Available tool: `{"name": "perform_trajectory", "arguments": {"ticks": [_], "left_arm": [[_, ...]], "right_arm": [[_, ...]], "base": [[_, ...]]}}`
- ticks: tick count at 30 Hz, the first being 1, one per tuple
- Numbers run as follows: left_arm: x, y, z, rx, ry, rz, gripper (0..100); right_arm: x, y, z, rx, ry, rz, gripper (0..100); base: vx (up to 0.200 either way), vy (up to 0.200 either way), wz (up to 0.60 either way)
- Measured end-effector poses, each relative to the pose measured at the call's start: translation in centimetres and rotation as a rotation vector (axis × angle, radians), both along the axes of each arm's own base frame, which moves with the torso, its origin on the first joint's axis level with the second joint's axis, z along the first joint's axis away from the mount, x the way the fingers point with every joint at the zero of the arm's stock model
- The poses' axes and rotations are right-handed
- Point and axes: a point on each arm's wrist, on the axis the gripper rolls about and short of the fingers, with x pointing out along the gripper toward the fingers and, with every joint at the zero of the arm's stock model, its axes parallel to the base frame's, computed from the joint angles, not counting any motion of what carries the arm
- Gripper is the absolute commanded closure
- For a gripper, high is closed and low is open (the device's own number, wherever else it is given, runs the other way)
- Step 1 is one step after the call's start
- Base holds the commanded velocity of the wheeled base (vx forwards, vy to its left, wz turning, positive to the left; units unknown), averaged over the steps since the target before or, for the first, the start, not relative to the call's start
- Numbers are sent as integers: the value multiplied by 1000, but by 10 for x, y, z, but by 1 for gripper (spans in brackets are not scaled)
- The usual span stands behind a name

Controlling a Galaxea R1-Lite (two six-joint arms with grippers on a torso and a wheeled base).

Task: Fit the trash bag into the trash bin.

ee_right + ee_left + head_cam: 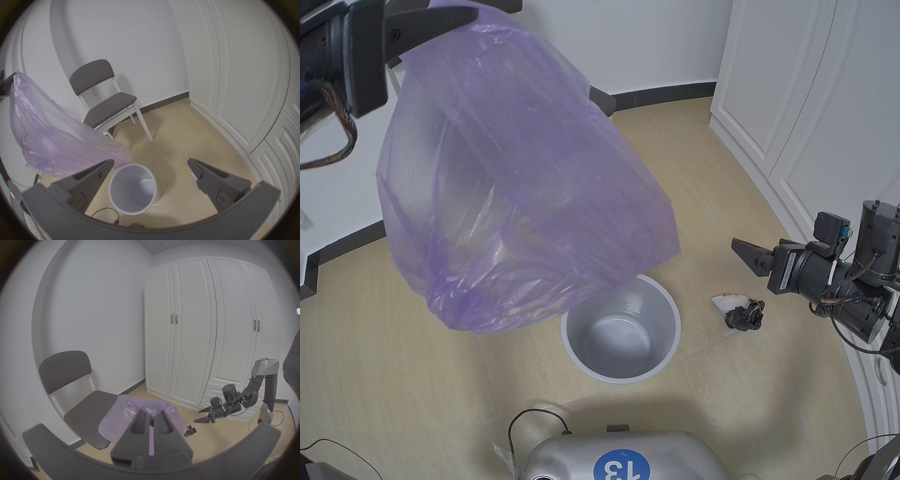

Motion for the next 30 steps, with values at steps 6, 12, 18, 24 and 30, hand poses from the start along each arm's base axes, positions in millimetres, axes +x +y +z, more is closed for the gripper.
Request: {"name": "perform_trajectory", "arguments": {"ticks": [6, 12, 18, 24, 30], "left_arm": [[-8, -1, 2, -7, -6, -43, 100], [-14, 3, 3, -13, -9, -59, 100], [-16, 6, 3, -12, -10, -66, 100], [-16, 6, 6, -21, -17, -74, 100], [-15, 2, 12, -32, -24, -79, 100]], "right_arm": [[-3, 8, -12, -12, 41, 54, 0], [2, 11, -11, -1, 40, 55, 0], [12, 5, 1, 22, 7, 21, 0], [20, -3, 11, 39, -12, 4, 0], [26, 2, 3, 28, 12, 13, 0]], "base": [[0, 0, 0], [0, 0, 0], [0, 0, 0], [0, 0, 0], [0, 0, 0]]}}
